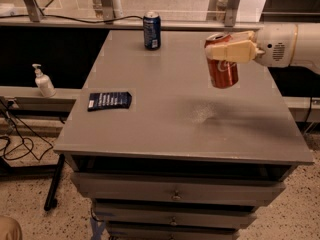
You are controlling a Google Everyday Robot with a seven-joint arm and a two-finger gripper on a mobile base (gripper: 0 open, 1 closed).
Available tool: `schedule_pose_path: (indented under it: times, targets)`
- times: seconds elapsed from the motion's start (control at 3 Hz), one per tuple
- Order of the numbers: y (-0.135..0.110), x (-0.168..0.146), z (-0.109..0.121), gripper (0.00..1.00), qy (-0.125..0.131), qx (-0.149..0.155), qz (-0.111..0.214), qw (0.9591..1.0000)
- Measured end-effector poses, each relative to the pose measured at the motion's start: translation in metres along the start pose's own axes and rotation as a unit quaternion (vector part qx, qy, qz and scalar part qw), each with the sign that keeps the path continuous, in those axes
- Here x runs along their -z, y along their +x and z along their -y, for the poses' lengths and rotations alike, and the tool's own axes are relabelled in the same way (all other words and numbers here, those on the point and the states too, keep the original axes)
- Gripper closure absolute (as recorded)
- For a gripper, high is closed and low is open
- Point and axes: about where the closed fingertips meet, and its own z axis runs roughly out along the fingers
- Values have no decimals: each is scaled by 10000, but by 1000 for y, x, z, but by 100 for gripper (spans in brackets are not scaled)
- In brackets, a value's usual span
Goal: Place coke can upright
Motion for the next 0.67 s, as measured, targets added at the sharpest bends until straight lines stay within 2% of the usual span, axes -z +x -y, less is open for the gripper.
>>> schedule_pose_path:
  times: [0.33, 0.67]
  targets:
    - [14, 24, -16, 100, 204, 115, 422, 9988]
    - [30, 58, -28, 100, 275, 354, 697, 9966]
